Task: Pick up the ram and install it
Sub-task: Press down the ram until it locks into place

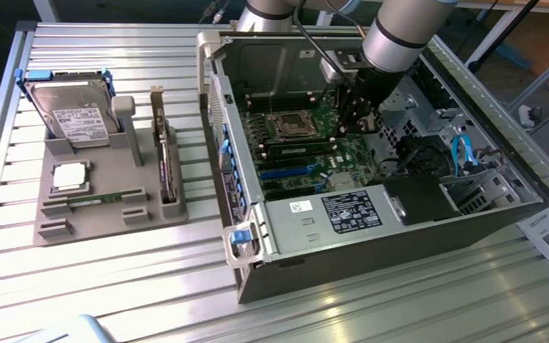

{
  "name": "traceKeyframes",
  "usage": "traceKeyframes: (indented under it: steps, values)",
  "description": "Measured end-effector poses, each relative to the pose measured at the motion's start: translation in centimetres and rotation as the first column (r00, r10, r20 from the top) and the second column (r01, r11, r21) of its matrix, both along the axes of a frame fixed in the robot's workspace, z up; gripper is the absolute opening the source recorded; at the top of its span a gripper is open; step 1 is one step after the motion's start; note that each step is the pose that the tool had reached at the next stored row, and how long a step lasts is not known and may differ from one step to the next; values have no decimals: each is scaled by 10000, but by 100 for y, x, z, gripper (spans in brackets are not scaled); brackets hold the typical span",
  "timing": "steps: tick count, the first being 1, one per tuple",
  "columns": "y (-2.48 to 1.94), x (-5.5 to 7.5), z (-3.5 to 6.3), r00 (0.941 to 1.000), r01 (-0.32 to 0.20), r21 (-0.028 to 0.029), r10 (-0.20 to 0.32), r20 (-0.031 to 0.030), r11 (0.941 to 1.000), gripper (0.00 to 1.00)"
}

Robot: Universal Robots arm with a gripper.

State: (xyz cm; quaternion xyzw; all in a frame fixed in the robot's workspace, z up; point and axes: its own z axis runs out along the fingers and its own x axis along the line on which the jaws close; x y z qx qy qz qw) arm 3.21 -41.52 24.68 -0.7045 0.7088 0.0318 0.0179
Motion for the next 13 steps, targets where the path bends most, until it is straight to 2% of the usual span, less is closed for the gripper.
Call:
traceKeyframes:
  steps: [4, 5, 9, 13]
  values:
    - [-1, -11, 1, 10000, -1, -2, 1, 0, 10000, 10]
    - [0, -77, -1, 10000, -1, -3, 1, 5, 10000, 10]
    - [0, -413, -6, 9999, 0, -4, 0, 109, 10000, 10]
    - [0, -614, -13, 9998, 0, -2, 0, 174, 10000, 10]
